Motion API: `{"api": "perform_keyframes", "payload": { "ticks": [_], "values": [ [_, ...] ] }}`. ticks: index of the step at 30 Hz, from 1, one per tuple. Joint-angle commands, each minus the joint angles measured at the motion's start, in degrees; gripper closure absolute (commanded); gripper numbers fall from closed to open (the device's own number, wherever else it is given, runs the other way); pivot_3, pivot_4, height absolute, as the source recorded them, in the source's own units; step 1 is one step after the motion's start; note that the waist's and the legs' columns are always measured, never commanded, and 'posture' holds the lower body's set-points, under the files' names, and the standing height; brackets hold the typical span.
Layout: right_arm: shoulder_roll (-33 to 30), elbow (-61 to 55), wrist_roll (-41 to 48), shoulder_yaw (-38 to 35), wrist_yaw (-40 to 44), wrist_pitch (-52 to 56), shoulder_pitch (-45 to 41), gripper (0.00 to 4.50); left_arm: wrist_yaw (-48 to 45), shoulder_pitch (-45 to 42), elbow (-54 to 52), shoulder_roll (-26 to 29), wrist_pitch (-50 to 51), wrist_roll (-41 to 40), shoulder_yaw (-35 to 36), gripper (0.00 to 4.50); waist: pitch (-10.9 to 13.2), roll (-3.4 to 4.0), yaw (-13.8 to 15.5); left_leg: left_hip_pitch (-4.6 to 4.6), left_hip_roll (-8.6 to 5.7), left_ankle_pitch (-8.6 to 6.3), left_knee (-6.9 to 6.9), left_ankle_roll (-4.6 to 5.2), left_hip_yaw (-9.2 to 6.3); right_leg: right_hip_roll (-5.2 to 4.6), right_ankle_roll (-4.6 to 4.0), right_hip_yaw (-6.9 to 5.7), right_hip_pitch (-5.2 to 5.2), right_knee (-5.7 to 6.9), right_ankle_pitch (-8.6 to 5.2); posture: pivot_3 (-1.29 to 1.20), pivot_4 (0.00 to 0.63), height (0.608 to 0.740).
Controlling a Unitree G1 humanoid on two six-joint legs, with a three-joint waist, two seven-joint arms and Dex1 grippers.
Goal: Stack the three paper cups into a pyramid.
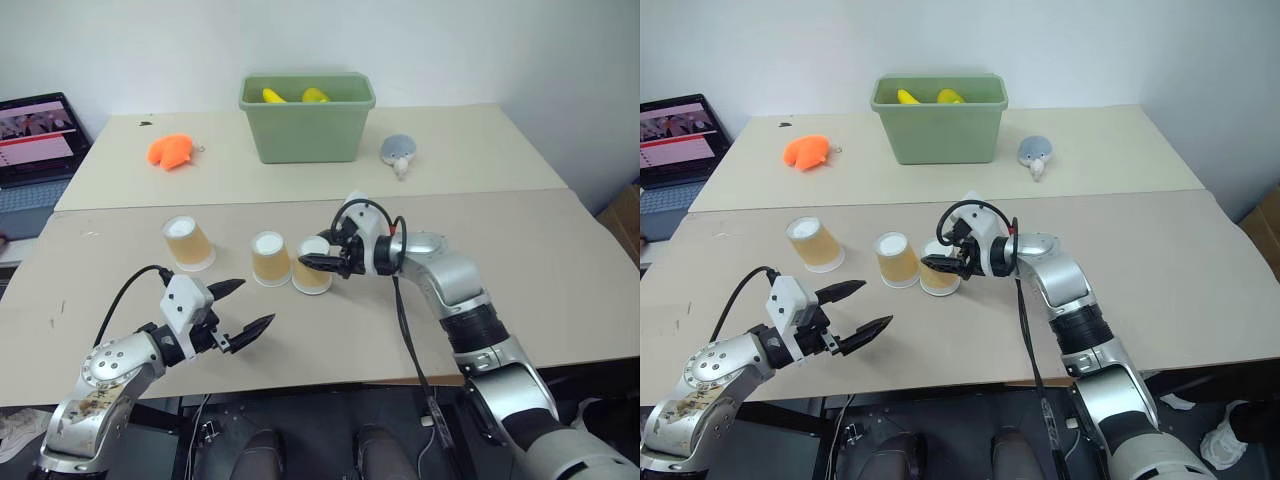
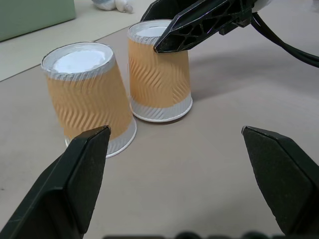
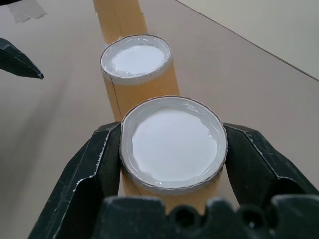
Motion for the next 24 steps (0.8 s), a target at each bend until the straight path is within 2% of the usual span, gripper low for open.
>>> {"api": "perform_keyframes", "payload": {
  "ticks": [1, 5, 7, 8, 10, 19, 24],
  "values": [
    [0.6, -1.3, 0.0, -0.3, -0.5, -0.5, -1.4, 1.74, 0.1, -0.6, -1.5, 0.3, -0.5, -0.2, 1.2, 0.0, 0.0, 0.0, 0.1, 0.0, 0.0, 0.0, 0.0, 0.0, 0.0, 0.0, 0.0, 0.0, 0.0, 0.0, 0.0, 0.0, 0.15, 0.732],
    [0.6, 0.1, -0.6, -0.8, -1.1, -1.6, -1.4, 1.74, 0.1, -0.6, -1.5, 0.2, -0.5, -0.2, 1.1, 0.0, 0.0, 0.0, 0.2, 0.01, 0.0, 0.0, 0.0, 0.0, 0.01, 0.0, 0.0, 0.0, 0.0, 0.0, 0.0, 0.0, 0.15, 0.732],
    [0.6, 0.7, -0.6, -1.2, -1.3, -2.1, -1.5, 0.75, 0.2, -0.6, -1.6, 0.2, -0.5, -0.2, 1.1, 0.0, 0.0, 0.0, 0.2, 0.02, 0.0, 0.0, 0.0, 0.0, 0.01, 0.0, 0.0, 0.0, 0.0, 0.01, 0.0, 0.0, 0.15, 0.732],
    [0.6, 0.9, -0.6, -1.3, -1.4, -2.2, -1.6, 0.66, 0.2, -0.7, -1.6, 0.2, -0.4, -0.2, 1.0, 0.0, 0.0, 0.0, 0.2, 0.02, 0.0, 0.0, 0.0, 0.0, 0.01, 0.0, 0.0, 0.0, 0.0, 0.01, 0.0, 0.0, 0.15, 0.732],
    [0.6, 1.3, -0.6, -1.3, -1.4, -2.7, -1.6, 0.06, 0.2, -0.6, -1.7, 0.2, -0.4, -0.2, 1.1, 0.0, 0.0, 0.0, 0.2, 0.02, 0.0, 0.0, 0.0, 0.0, 0.01, 0.01, 0.0, 0.0, 0.0, 0.01, 0.0, 0.0, 0.15, 0.732],
    [0.5, -0.5, 0.0, -1.3, -0.6, -3.9, -1.2, 0.06, 1.5, -0.1, -2.1, -0.3, -0.3, -0.3, 1.8, 0.0, 0.0, 0.0, 0.2, 0.0, 0.0, 0.0, 0.0, 0.0, 0.01, 0.0, 0.0, 0.0, -0.01, 0.01, 0.0, 0.0, 0.15, 0.732],
    [-1.0, -6.9, 3.7, -3.6, 1.0, -0.5, -0.9, 0.06, 6.5, 2.4, -4.3, -3.8, 0.0, -0.3, 3.0, 0.0, 0.0, 0.0, 0.3, -0.03, 0.01, 0.0, 0.0, 0.0, 0.0, 0.0, 0.0, 0.0, -0.03, -0.01, 0.0, 0.0, 0.15, 0.732]
  ]
}}
